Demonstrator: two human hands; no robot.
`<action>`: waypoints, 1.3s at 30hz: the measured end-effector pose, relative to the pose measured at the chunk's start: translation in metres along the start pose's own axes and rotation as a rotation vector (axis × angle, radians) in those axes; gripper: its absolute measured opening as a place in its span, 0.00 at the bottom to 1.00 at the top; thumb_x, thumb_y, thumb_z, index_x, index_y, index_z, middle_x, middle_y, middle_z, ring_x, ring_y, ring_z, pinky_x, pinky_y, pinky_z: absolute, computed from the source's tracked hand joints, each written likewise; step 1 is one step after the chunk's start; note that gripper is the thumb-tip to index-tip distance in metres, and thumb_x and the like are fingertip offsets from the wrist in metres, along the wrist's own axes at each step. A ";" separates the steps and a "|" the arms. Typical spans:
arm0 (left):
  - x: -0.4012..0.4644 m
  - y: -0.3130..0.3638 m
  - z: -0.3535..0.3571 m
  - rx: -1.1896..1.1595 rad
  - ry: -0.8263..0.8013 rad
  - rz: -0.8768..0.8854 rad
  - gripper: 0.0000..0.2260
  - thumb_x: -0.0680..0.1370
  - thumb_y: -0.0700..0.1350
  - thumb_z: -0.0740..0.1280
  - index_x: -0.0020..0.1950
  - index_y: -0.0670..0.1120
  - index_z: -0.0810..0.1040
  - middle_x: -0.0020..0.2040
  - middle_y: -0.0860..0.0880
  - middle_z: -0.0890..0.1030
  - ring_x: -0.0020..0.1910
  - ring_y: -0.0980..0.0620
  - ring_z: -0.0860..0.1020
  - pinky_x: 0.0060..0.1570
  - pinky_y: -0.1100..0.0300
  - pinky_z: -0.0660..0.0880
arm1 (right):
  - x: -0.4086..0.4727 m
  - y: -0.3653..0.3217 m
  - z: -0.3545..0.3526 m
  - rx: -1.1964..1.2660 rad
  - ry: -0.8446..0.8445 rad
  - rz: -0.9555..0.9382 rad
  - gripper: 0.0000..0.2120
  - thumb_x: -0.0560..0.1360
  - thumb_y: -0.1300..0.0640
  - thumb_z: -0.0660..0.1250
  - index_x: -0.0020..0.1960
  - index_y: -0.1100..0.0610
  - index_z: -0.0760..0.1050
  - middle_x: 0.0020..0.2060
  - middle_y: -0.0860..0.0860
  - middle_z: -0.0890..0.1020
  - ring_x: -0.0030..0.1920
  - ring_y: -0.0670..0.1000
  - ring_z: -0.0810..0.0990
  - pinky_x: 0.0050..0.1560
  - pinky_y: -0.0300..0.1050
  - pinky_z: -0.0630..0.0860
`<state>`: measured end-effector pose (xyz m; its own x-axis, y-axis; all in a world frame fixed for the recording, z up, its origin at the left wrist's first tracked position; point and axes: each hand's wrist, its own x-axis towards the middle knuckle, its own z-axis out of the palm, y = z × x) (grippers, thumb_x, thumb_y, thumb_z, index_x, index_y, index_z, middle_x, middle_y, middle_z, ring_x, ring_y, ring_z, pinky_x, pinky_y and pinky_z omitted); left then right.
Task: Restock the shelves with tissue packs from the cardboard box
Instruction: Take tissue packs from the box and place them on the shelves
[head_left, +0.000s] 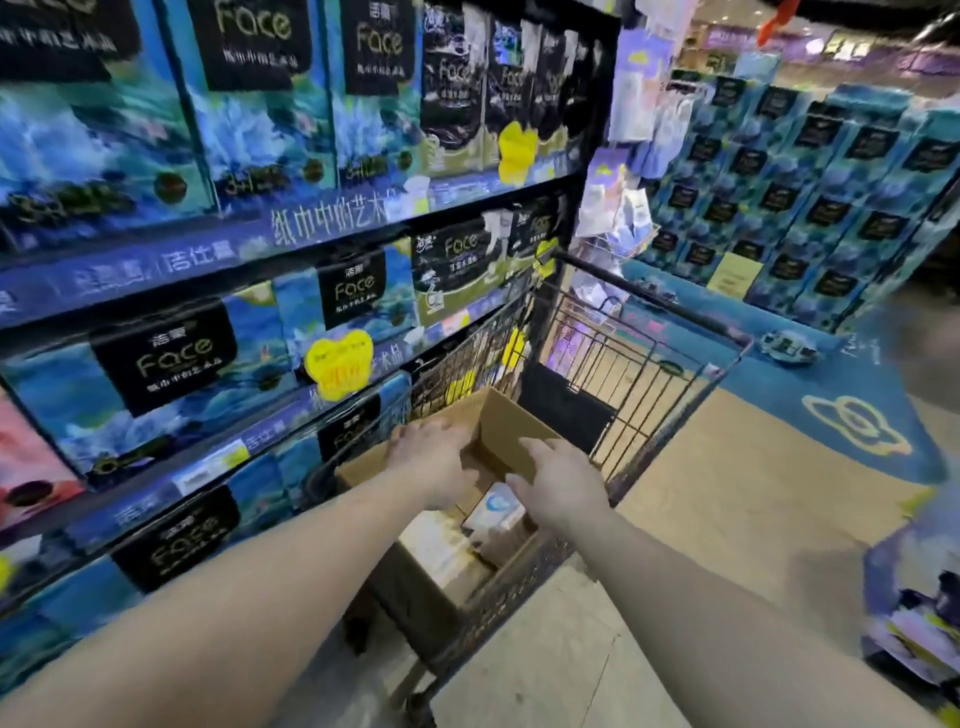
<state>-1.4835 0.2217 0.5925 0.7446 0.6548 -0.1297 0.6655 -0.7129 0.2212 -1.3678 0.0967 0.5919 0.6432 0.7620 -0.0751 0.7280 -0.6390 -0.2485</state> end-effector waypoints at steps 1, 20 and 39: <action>0.014 -0.003 0.002 0.002 0.006 0.006 0.27 0.75 0.61 0.64 0.72 0.55 0.65 0.72 0.48 0.67 0.69 0.43 0.66 0.68 0.44 0.63 | 0.015 0.000 0.003 -0.013 -0.009 -0.007 0.27 0.77 0.41 0.63 0.74 0.45 0.62 0.69 0.51 0.70 0.69 0.55 0.68 0.68 0.55 0.69; 0.140 -0.030 0.110 -0.179 -0.239 -0.433 0.31 0.77 0.58 0.63 0.77 0.56 0.56 0.74 0.47 0.64 0.70 0.41 0.66 0.69 0.47 0.64 | 0.219 0.059 0.107 -0.147 -0.497 -0.245 0.32 0.76 0.45 0.66 0.75 0.49 0.58 0.66 0.54 0.71 0.65 0.56 0.72 0.60 0.51 0.73; 0.226 0.032 0.295 -0.562 -0.429 -0.778 0.25 0.75 0.56 0.66 0.71 0.55 0.66 0.65 0.47 0.75 0.59 0.45 0.76 0.55 0.50 0.76 | 0.350 0.183 0.244 -0.190 -0.938 -0.332 0.33 0.77 0.54 0.65 0.76 0.44 0.54 0.67 0.56 0.70 0.63 0.57 0.74 0.62 0.49 0.71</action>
<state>-1.2785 0.2727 0.2852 0.1509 0.6603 -0.7356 0.9299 0.1577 0.3324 -1.0675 0.2720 0.2848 0.0151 0.6269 -0.7790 0.9144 -0.3239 -0.2430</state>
